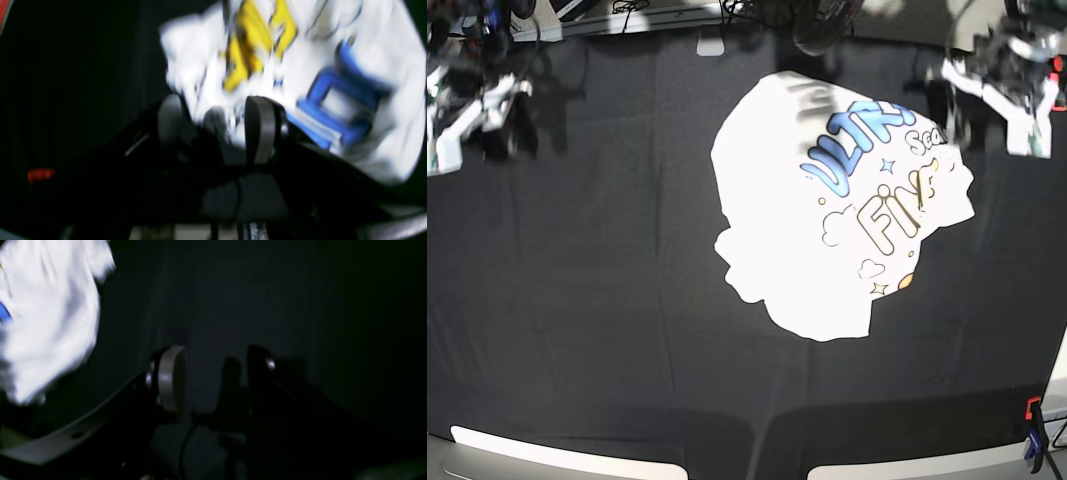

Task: Layout the t-shirt on the table in an organized manner, then fold the t-shirt properly
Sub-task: 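Move both grippers from rest toward the crumpled white t-shirt, then grasp the shirt edge with the right gripper and drag it aside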

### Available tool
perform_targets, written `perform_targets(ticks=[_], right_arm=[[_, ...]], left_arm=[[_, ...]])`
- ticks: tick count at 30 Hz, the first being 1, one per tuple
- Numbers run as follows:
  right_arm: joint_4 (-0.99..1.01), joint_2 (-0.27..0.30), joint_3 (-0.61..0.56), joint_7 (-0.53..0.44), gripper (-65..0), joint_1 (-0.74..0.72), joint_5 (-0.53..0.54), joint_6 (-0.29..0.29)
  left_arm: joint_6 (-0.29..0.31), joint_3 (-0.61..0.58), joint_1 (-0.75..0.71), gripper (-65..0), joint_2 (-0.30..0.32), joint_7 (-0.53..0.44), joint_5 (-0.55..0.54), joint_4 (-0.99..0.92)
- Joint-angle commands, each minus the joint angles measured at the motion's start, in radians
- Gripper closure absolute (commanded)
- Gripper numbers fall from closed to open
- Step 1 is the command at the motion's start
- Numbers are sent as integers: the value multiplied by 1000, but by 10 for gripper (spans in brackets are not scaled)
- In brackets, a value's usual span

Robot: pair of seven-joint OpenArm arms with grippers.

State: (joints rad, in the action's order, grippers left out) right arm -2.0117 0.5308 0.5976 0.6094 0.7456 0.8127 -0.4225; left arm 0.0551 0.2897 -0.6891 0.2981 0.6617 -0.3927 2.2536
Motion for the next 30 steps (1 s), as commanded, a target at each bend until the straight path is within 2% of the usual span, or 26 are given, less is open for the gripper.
perform_targets(ticks=[1, 5, 8, 17, 23, 30], right_arm=[[-15, 14, 11, -25, -286, -26, 10, 0], [-15, -26, 11, -24, -286, -148, 10, -1], [-14, -84, 11, 4, -286, -226, 6, -1], [-6, -255, -36, 24, -286, -411, -1, -5], [13, -319, -258, 35, -286, -494, -184, -5], [125, -328, -576, 5, -286, -558, -318, -5]], left_arm=[[0, 4, 22, -288, 7, -23, -2, 18], [0, 4, 120, -288, 6, -58, -2, 18], [0, 4, 179, -288, -4, -99, -2, 18], [0, 4, 280, -288, -4, -102, -2, 18], [0, 4, 276, -288, -4, -101, -2, 18], [0, 4, 276, -288, -4, -100, -2, 18]])
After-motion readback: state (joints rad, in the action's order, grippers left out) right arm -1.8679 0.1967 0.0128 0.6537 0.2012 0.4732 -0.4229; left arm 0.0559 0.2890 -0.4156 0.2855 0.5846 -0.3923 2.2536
